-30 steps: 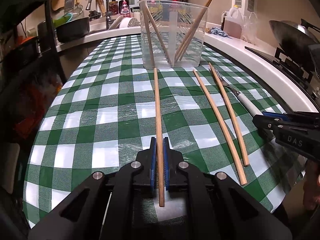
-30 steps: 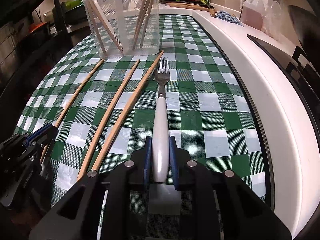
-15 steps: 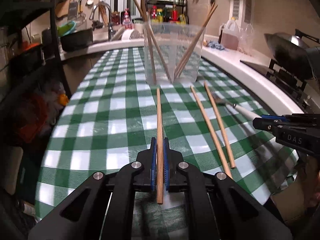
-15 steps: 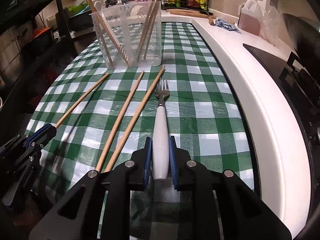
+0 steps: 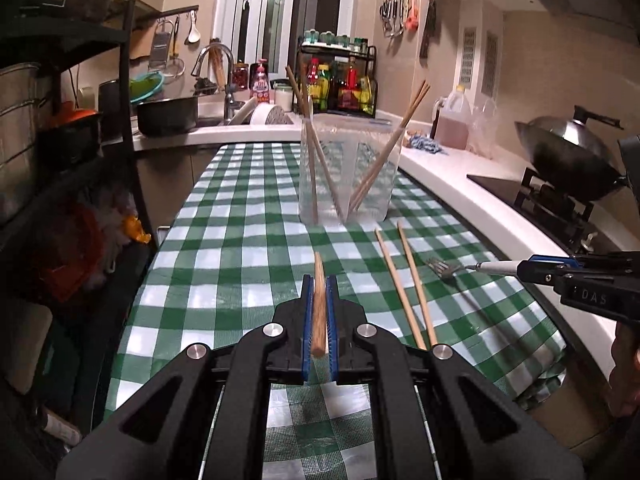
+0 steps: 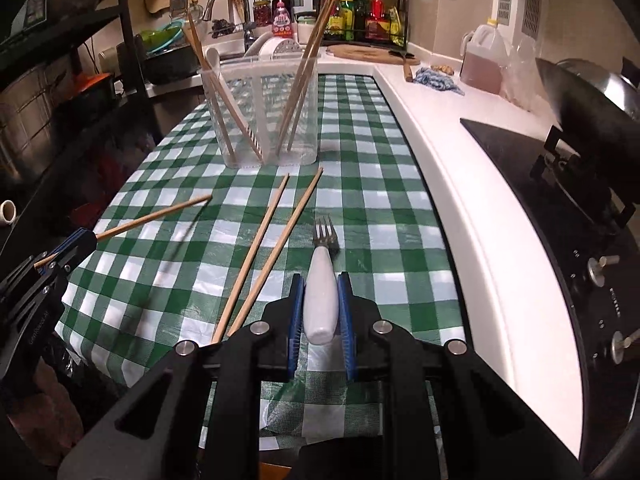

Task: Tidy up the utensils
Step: 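Lift the chopstick and the fork off the cloth, then carry the chopstick and fork upright above the clear container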

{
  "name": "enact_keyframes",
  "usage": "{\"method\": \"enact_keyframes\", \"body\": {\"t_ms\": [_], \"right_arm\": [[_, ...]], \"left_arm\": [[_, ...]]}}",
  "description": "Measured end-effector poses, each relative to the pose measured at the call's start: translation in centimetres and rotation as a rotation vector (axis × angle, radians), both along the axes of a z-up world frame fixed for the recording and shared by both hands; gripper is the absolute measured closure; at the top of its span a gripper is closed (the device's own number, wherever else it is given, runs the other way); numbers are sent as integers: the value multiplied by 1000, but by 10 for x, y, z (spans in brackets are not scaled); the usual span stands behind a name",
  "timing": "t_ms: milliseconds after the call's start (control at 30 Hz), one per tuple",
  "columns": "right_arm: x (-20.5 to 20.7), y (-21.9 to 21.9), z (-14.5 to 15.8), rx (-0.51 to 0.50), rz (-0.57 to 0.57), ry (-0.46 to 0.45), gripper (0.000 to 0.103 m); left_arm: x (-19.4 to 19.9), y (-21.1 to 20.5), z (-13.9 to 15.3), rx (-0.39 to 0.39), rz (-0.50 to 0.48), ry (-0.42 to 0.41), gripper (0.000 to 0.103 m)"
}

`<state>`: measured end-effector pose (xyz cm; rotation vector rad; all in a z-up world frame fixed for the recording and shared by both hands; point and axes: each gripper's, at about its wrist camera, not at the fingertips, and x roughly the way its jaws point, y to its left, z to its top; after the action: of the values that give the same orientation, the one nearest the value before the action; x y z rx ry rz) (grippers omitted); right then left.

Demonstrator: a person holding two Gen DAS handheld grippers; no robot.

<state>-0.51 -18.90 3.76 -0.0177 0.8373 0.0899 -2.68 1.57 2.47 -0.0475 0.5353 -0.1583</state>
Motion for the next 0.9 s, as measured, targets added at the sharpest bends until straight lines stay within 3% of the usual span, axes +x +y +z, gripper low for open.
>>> {"method": "enact_keyframes", "body": {"t_ms": [533, 800, 900], "right_arm": [[2, -7, 34, 10, 22, -77, 86], [7, -10, 56, 26, 37, -127, 87], [11, -9, 67, 36, 44, -145, 87]], "left_arm": [[7, 12, 35, -23, -9, -63, 97], [24, 11, 76, -47, -90, -41, 97], [36, 11, 90, -61, -123, 1, 97]]}}
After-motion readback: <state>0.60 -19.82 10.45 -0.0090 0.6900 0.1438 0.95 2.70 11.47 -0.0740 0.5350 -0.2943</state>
